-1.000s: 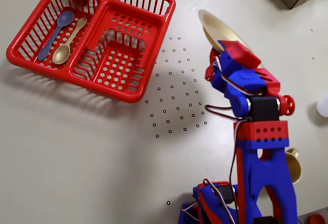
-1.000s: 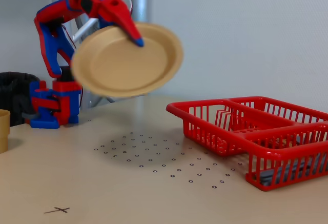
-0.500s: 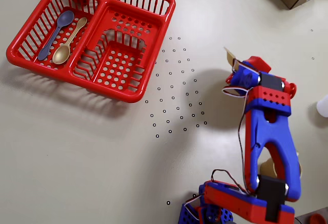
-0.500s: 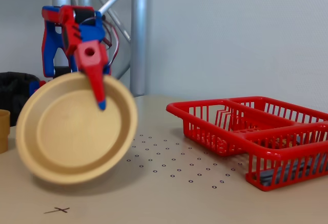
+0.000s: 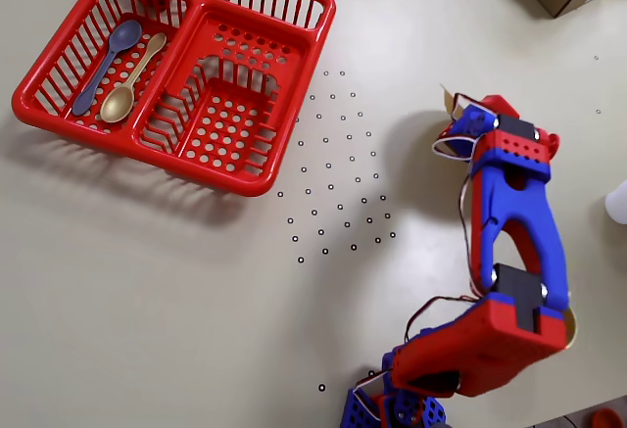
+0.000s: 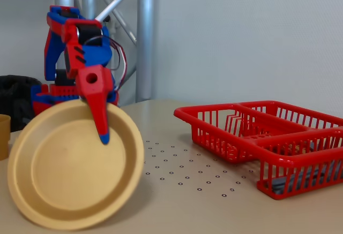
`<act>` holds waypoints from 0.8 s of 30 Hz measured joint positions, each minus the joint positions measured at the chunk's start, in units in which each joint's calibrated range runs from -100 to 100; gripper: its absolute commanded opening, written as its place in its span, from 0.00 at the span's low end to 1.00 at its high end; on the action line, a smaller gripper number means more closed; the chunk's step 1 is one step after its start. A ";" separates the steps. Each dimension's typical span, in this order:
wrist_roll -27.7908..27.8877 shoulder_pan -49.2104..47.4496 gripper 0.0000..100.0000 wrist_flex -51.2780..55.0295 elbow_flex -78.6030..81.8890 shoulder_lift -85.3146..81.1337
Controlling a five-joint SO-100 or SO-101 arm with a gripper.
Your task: Grasp the plate, place it on the cross drawn on the table.
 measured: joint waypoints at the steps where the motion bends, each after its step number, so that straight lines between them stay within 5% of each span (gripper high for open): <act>1: 0.00 0.00 0.00 -0.88 -0.90 1.06; 24: 4.25 2.28 0.07 -33.89 15.01 14.62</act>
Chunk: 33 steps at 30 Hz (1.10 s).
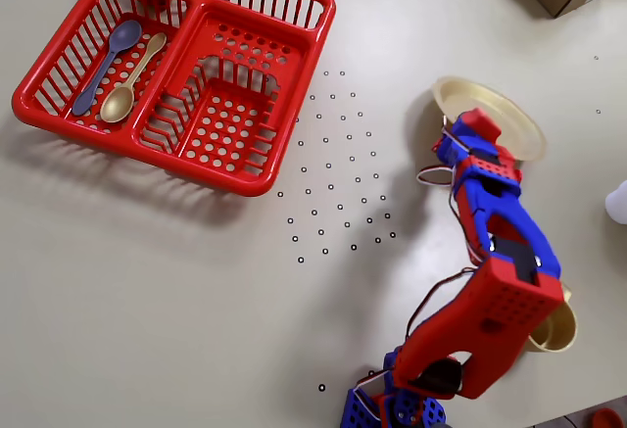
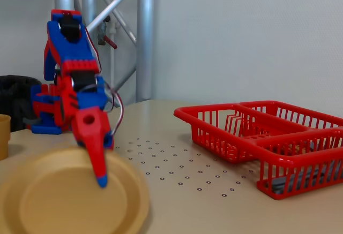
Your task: Grasp the plate, place it on the cross drawn on the table.
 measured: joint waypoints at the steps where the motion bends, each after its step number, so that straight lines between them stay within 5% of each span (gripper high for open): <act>1: 0.00 0.00 0.08 -0.56 0.54 0.16; 11: 2.10 1.64 0.22 -0.48 7.69 -4.82; 17: 0.68 0.09 0.09 4.73 13.92 -12.42; 27: -12.01 -10.74 0.00 14.50 25.41 -25.16; 33: -27.50 -19.94 0.00 16.59 27.40 -32.43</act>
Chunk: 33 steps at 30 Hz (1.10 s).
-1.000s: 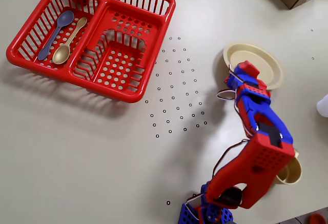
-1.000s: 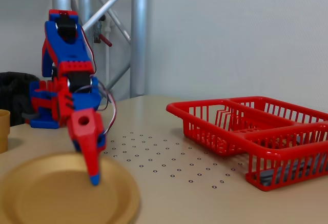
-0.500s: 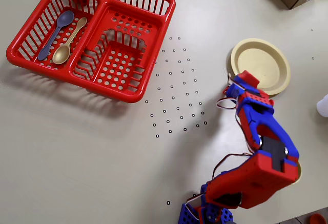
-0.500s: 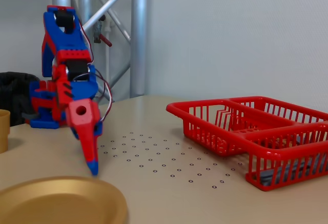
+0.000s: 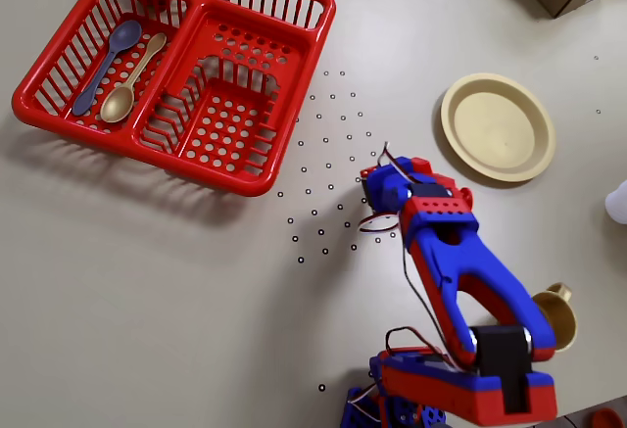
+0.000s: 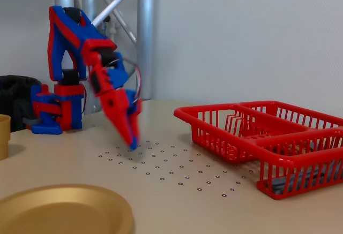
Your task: Grasp the plate, place it on the cross drawn on the table.
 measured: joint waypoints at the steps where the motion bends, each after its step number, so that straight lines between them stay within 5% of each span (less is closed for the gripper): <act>1: -3.47 -2.00 0.00 0.08 0.18 -1.14; 6: -19.39 -6.92 0.00 0.08 0.54 -6.62; 21: -54.90 -20.12 0.00 5.05 17.27 -38.07; 33: -59.73 -20.76 0.00 14.10 36.26 -59.80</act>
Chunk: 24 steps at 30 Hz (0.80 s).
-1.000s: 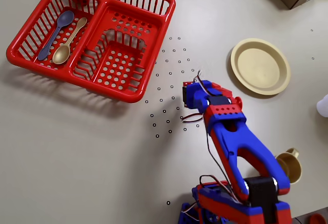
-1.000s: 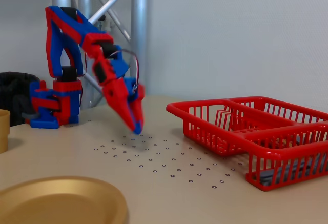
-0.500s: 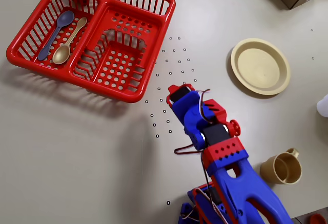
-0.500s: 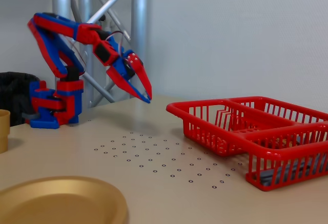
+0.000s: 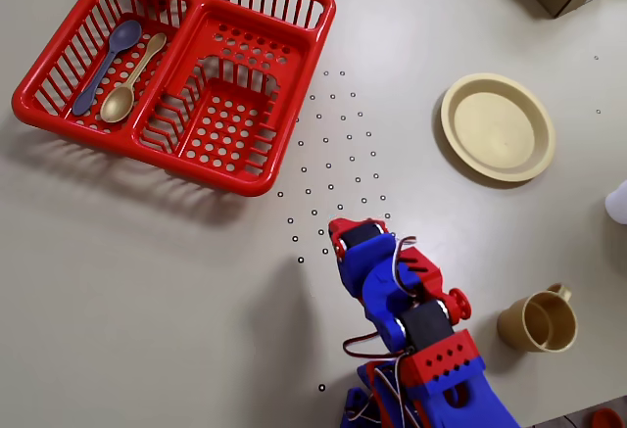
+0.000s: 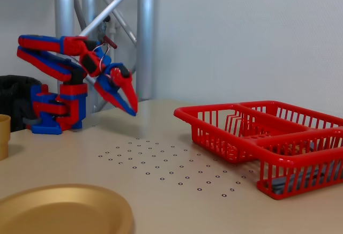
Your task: Grasp the plate, place it on the cross drawn on the table.
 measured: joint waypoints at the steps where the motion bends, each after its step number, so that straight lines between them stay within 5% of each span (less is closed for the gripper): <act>1: 0.00 0.09 0.00 0.88 0.90 -0.82; 17: -1.66 0.09 0.00 26.60 8.23 -16.58; 24: -4.05 -1.55 0.00 29.89 9.76 -22.63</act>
